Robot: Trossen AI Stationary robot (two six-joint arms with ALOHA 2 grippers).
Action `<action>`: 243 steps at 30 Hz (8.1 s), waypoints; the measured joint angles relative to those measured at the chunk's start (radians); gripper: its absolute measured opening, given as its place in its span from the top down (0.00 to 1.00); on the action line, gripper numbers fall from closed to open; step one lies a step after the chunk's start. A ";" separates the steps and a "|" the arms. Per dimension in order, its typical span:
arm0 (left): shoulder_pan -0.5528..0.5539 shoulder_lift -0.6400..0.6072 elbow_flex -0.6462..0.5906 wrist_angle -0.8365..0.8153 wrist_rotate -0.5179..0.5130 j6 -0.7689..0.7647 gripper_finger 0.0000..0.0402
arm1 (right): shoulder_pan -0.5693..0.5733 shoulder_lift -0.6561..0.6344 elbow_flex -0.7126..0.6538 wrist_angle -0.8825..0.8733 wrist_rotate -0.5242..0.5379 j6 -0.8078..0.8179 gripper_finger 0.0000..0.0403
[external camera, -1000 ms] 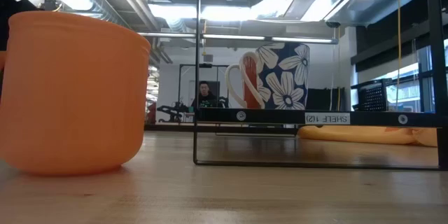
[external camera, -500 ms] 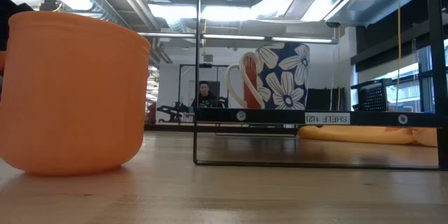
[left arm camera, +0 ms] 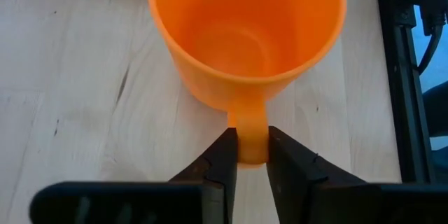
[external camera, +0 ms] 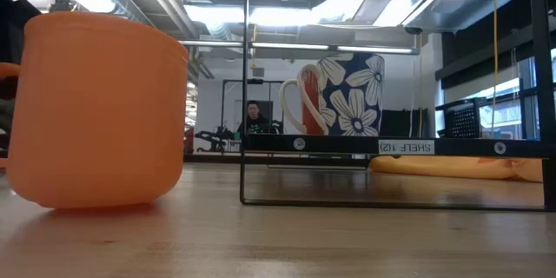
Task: Stack small to large cups/mugs on shelf
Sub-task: Put the orange mug align with the white pattern cup on the shelf, then return to Home Position
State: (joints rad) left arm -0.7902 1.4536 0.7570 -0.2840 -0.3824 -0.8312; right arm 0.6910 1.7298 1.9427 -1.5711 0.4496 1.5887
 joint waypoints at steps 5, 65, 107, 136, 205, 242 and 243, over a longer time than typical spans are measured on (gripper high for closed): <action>0.000 0.000 0.000 0.000 0.001 -0.001 0.85 | 0.000 0.000 0.000 0.000 0.000 0.000 0.74; 0.505 -0.048 0.199 0.025 0.278 0.448 0.86 | -0.002 -0.229 0.000 0.000 0.433 0.003 0.74; 0.548 0.308 0.562 -0.109 0.296 0.554 0.86 | -0.048 -0.235 -0.002 0.000 0.395 -0.074 0.74; 0.569 0.341 0.563 -0.126 0.277 0.575 0.84 | -0.048 -0.234 -0.002 0.000 0.396 -0.101 0.74; 0.253 -0.543 0.128 0.520 0.137 0.583 0.81 | -0.236 -0.569 -0.757 1.689 -0.319 -1.231 0.74; 0.419 -1.319 -0.537 0.487 0.018 0.598 0.81 | -0.381 -1.344 -1.718 2.108 -0.103 -1.214 0.74; 0.423 -1.336 -0.550 0.485 0.018 0.588 0.81 | -0.381 -1.356 -1.732 2.114 -0.103 -1.208 0.74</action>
State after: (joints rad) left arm -0.3674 0.1179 0.2070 0.2008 -0.3645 -0.2431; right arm 0.3099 0.3734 0.2106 0.5428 0.3470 0.3809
